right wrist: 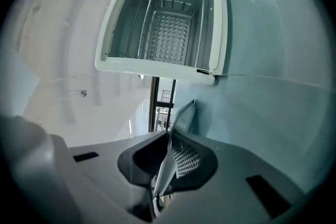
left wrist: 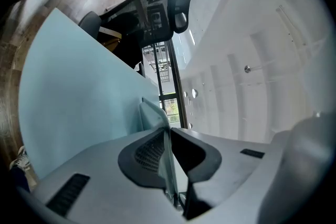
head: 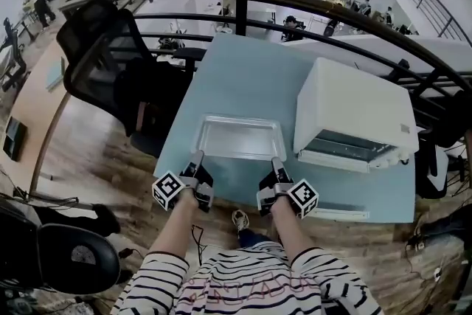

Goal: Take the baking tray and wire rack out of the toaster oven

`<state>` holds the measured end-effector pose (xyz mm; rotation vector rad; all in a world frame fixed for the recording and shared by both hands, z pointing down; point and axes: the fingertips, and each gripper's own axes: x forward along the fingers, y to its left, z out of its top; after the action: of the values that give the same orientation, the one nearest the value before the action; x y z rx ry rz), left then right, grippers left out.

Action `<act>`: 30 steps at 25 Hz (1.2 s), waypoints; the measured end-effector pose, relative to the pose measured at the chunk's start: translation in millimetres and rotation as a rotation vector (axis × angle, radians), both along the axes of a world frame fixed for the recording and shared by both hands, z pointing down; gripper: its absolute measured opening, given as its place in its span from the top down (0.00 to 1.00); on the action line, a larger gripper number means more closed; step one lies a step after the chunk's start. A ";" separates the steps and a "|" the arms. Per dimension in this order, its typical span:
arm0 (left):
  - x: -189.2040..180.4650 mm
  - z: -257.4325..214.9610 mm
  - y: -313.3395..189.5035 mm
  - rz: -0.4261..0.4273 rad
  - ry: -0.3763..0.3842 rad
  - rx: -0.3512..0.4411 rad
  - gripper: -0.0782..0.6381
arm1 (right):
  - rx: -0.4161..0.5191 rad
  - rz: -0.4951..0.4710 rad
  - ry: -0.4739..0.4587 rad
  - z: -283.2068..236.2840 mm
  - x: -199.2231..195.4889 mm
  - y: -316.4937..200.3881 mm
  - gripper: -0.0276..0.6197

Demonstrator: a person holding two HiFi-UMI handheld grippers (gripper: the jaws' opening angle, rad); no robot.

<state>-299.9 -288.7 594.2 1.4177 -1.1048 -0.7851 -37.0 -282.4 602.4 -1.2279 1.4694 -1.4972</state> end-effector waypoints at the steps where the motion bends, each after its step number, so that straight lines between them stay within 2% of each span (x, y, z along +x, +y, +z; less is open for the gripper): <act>1: -0.2 1.5 -6.4 0.001 -0.003 -0.003 0.81 | 0.000 0.001 0.000 1.3 -0.1 -5.9 0.90; 9: -0.1 16.8 -54.6 0.012 -0.044 -0.039 0.83 | 0.000 0.014 0.018 9.9 0.0 -50.4 0.90; 15: 2.0 20.5 -91.4 0.007 -0.045 -0.048 0.84 | -0.021 0.028 0.035 17.5 1.2 -77.0 0.90; 21: 4.4 29.9 -128.7 -0.006 -0.055 -0.092 0.84 | -0.028 0.060 0.104 21.1 4.2 -111.9 0.90; 30: 13.4 44.3 -183.8 0.032 -0.100 -0.124 0.84 | -0.055 0.100 0.128 38.5 11.4 -156.7 0.90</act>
<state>-286.6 -472.5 638.5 1.3790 -1.1844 -0.6178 -25.6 -439.1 640.9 -1.4329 1.4341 -1.4234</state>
